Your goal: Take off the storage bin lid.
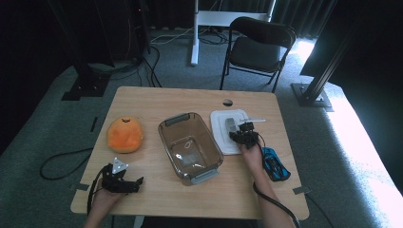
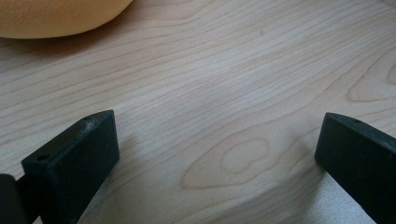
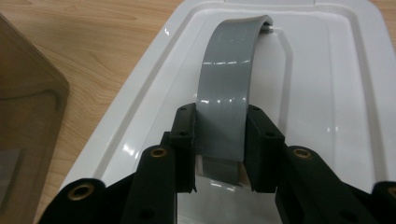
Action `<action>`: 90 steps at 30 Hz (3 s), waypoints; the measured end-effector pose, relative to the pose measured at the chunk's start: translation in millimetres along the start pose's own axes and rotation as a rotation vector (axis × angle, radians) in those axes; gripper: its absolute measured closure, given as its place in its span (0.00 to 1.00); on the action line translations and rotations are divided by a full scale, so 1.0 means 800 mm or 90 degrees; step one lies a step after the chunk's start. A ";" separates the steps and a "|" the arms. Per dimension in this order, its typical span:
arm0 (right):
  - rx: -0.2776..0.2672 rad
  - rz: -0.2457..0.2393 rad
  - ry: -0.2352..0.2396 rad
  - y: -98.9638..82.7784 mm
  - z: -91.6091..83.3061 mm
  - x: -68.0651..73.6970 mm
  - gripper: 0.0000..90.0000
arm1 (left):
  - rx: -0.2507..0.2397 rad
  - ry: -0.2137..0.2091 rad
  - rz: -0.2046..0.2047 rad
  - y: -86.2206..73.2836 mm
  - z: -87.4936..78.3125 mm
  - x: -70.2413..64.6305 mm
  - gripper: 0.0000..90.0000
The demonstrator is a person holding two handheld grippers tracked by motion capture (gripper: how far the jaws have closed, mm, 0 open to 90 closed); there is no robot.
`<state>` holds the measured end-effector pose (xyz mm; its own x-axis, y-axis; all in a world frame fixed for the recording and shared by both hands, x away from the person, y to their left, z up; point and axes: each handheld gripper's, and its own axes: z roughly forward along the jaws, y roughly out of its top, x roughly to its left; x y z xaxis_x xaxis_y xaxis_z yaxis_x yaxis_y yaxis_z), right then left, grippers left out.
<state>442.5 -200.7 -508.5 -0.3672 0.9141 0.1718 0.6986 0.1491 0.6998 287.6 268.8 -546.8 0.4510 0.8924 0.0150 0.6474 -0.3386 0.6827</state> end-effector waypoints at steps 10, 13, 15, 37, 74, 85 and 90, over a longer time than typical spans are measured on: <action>0.018 -0.003 -0.006 -0.010 0.015 0.000 0.75 | 0.000 0.000 -0.001 0.000 0.000 0.000 0.00; 0.030 -0.006 -0.006 -0.012 0.018 0.000 0.74 | 0.000 0.000 0.000 0.000 0.000 0.000 0.00; 0.031 -0.010 -0.004 -0.012 0.018 0.000 0.71 | 0.000 0.000 0.000 0.000 0.000 0.000 0.00; -0.043 -0.085 -0.013 -0.031 -0.034 0.021 0.12 | 0.000 -0.003 0.002 0.000 0.000 0.000 0.00; -0.067 -0.136 0.059 -0.158 -0.122 0.010 0.12 | -0.001 -0.011 0.010 -0.001 0.000 0.001 0.00; -0.044 -0.145 0.054 -0.180 -0.116 0.000 0.12 | 0.000 -0.013 0.013 -0.001 -0.001 0.000 0.00; -0.030 -0.150 0.043 -0.183 -0.115 -0.004 0.12 | 0.000 -0.017 0.019 -0.001 -0.001 0.000 0.00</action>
<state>284.9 -260.2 -547.8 -0.5582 0.8285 0.0444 0.5596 0.3364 0.7574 286.2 269.4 -546.7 0.4864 0.8736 0.0168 0.6334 -0.3658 0.6818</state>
